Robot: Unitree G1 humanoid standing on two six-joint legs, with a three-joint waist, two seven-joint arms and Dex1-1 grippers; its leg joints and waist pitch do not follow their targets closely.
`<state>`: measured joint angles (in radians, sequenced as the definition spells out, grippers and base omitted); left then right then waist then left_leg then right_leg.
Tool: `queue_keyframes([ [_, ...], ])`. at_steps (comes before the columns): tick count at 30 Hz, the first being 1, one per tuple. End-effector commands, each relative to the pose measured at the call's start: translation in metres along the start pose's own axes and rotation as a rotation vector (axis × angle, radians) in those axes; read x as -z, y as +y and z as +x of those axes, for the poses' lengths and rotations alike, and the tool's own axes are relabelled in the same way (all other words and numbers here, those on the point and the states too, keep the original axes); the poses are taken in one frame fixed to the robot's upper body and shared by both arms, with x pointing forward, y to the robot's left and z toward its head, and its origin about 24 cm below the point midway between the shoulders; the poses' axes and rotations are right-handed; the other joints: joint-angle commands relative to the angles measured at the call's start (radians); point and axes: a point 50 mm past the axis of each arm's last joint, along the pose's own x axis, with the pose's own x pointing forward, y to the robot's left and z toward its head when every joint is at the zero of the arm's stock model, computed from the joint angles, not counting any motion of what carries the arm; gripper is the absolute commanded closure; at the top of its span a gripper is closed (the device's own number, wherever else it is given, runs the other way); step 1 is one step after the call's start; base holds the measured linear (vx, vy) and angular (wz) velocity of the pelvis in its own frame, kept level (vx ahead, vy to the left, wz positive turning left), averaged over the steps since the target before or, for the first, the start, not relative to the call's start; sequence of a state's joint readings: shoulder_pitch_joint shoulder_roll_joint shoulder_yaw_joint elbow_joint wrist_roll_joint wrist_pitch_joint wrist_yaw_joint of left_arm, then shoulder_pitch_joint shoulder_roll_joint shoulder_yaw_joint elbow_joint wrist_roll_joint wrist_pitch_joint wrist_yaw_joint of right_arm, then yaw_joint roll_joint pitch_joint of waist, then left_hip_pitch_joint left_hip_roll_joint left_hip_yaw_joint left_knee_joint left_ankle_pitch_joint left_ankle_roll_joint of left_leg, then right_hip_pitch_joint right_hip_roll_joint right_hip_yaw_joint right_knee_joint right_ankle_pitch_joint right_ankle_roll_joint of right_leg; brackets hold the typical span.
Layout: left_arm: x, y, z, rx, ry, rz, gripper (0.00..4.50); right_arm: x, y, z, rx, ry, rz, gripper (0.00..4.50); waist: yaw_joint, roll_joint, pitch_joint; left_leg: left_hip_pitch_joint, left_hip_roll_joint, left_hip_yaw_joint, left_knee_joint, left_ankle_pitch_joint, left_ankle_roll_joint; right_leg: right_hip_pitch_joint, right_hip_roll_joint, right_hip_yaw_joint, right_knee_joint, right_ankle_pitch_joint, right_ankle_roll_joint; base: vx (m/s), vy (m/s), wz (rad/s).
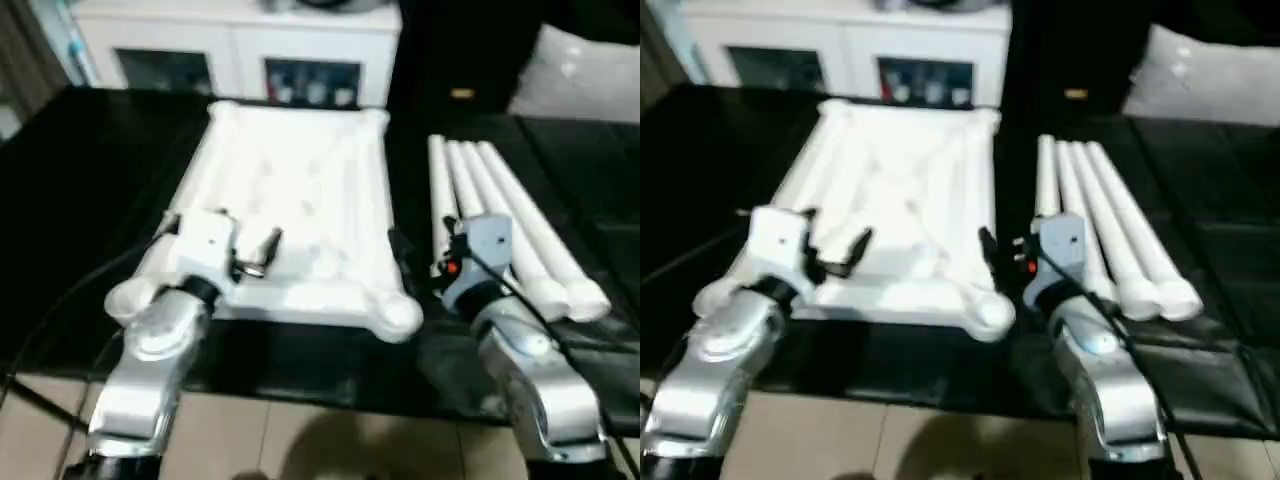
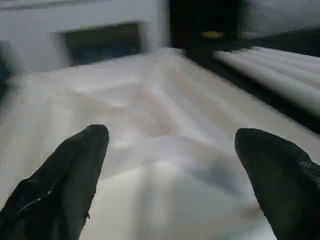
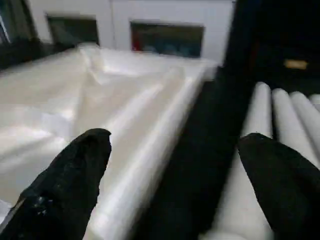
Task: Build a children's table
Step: Move to table
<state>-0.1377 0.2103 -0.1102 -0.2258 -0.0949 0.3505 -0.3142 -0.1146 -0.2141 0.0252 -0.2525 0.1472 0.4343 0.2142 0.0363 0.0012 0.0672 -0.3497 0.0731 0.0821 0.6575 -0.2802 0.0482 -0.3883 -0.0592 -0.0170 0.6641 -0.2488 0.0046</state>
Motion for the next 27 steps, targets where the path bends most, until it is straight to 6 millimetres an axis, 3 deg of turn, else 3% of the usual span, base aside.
queue_keyframes([
  [1, -0.001, 0.002, 0.0, 0.047, 0.008, 0.02, 0.0, -0.002, 0.001, 0.001, -0.02, 0.009, -0.026, 0.06, 0.012, -0.012, -0.051, -0.047, 0.071, -0.019, -0.071, 0.218, -0.03, 0.098, -0.081, 0.062, -0.073, 0.276, -0.068, 0.038, -0.065, -0.12],
  [2, 0.001, -0.001, 0.001, 0.135, 0.028, 0.051, 0.0, 0.0, -0.003, 0.001, -0.055, 0.036, -0.071, 0.06, 0.0, 0.001, -0.063, -0.027, 0.09, -0.021, -0.072, 0.304, -0.035, 0.084, -0.065, 0.051, -0.052, 0.43, -0.12, 0.0, 0.0, 0.0],
  [3, 0.004, -0.003, 0.001, 0.197, 0.055, 0.069, 0.0, 0.001, -0.005, 0.001, -0.086, 0.048, -0.098, 0.06, -0.004, 0.005, -0.063, -0.024, 0.097, -0.025, -0.073, 0.352, -0.04, 0.079, -0.056, 0.044, -0.047, 0.467, -0.145, 0.0, 0.0, 0.0],
  [4, 0.006, -0.004, 0.001, 0.243, 0.078, 0.076, 0.0, 0.001, -0.008, 0.0, -0.107, 0.055, -0.113, 0.06, -0.009, 0.01, -0.059, -0.012, 0.107, -0.027, -0.078, 0.326, -0.049, 0.07, -0.056, 0.034, -0.056, 0.407, -0.188, 0.0, 0.0, 0.0],
  [5, 0.007, -0.004, 0.001, 0.267, 0.092, 0.078, 0.0, 0.0, -0.009, -0.001, -0.118, 0.057, -0.12, 0.06, -0.013, 0.01, -0.056, -0.014, 0.11, -0.026, -0.085, 0.279, -0.051, 0.074, -0.062, 0.034, -0.063, 0.347, -0.206, 0.0, 0.0, 0.0],
  [7, 0.009, -0.007, 0.0, 0.353, 0.114, 0.087, 0.0, -0.001, -0.015, -0.002, -0.138, 0.058, -0.147, 0.06, -0.013, 0.011, -0.042, -0.002, 0.125, -0.013, -0.101, 0.034, -0.049, 0.069, -0.079, 0.04, -0.093, 0.087, -0.263, 0.0, 0.0, 0.0],
  [9, 0.013, -0.01, 0.0, 0.466, 0.161, 0.131, 0.0, -0.003, -0.02, -0.005, -0.188, 0.064, -0.173, 0.06, -0.011, 0.013, -0.033, 0.004, 0.132, -0.01, -0.11, -0.09, -0.046, 0.063, -0.086, 0.045, -0.109, -0.077, -0.271, -0.054, 0.013, 0.05],
  [10, 0.014, -0.011, 0.0, 0.503, 0.174, 0.157, 0.0, -0.004, -0.021, -0.007, -0.215, 0.069, -0.183, 0.06, -0.011, 0.008, -0.032, 0.006, 0.133, -0.005, -0.113, -0.12, -0.04, 0.061, -0.088, 0.047, -0.115, -0.129, -0.266, -0.063, 0.009, 0.05],
  [15, 0.016, -0.013, 0.005, 0.652, 0.196, 0.249, 0.53, -0.002, -0.026, -0.016, -0.334, 0.11, -0.228, 0.0, -0.006, 0.007, -0.033, 0.007, 0.138, 0.02, -0.115, -0.137, -0.026, 0.05, -0.092, 0.046, -0.129, -0.231, -0.239, -0.027, 0.001, 0.03],
  [18, 0.015, -0.015, 0.011, 0.769, 0.215, 0.3, 0.75, 0.002, -0.029, -0.022, -0.408, 0.151, -0.244, 0.0, -0.006, 0.005, -0.036, -0.002, 0.143, 0.024, -0.118, -0.115, -0.017, 0.051, -0.094, 0.041, -0.127, -0.216, -0.235, 0.0, 0.0, 0.0],
  [19, 0.015, -0.015, 0.013, 0.787, 0.22, 0.313, 0.8, 0.002, -0.03, -0.024, -0.424, 0.16, -0.245, 0.0, -0.005, 0.006, -0.04, 0.0, 0.145, 0.028, -0.116, -0.096, -0.017, 0.05, -0.095, 0.04, -0.123, -0.187, -0.24, 0.0, 0.0, 0.0],
  [21, 0.013, -0.015, 0.017, 0.823, 0.207, 0.19, 0.87, 0.003, -0.029, -0.026, -0.461, 0.174, -0.249, 0.0, -0.005, 0.006, -0.042, -0.004, 0.144, 0.034, -0.113, -0.067, -0.013, 0.052, -0.096, 0.039, -0.119, -0.149, -0.254, 0.0, 0.0, 0.0],
  [22, 0.012, -0.014, 0.019, 0.847, 0.2, 0.232, 0.99, 0.004, -0.029, -0.027, -0.475, 0.18, -0.252, 0.0, -0.003, 0.011, -0.044, -0.005, 0.145, 0.034, -0.111, -0.053, -0.013, 0.052, -0.097, 0.037, -0.115, -0.123, -0.27, 0.0, 0.0, 0.0],
  [23, 0.012, -0.014, 0.019, 0.854, 0.198, 0.249, 1.19, 0.004, -0.029, -0.028, -0.479, 0.182, -0.253, 0.0, -0.004, 0.008, -0.045, -0.007, 0.146, 0.034, -0.111, -0.04, -0.003, 0.053, -0.095, 0.036, -0.116, -0.1, -0.27, 0.0, 0.0, 0.0],
  [25, 0.015, -0.009, 0.025, 0.868, 0.242, 0.317, 1.29, 0.006, -0.029, -0.031, -0.504, 0.203, -0.251, 0.0, -0.004, 0.011, -0.048, -0.007, 0.145, 0.035, -0.109, -0.02, 0.008, 0.054, -0.095, 0.035, -0.112, -0.055, -0.278, 0.0, 0.0, 0.0],
  [27, 0.017, -0.005, 0.031, 0.892, 0.278, 0.339, 1.49, 0.009, -0.028, -0.035, -0.536, 0.229, -0.244, 0.0, -0.004, 0.011, -0.047, -0.006, 0.142, 0.037, -0.109, -0.037, 0.014, 0.056, -0.093, 0.035, -0.118, -0.074, -0.273, 0.0, 0.0, 0.0],
])
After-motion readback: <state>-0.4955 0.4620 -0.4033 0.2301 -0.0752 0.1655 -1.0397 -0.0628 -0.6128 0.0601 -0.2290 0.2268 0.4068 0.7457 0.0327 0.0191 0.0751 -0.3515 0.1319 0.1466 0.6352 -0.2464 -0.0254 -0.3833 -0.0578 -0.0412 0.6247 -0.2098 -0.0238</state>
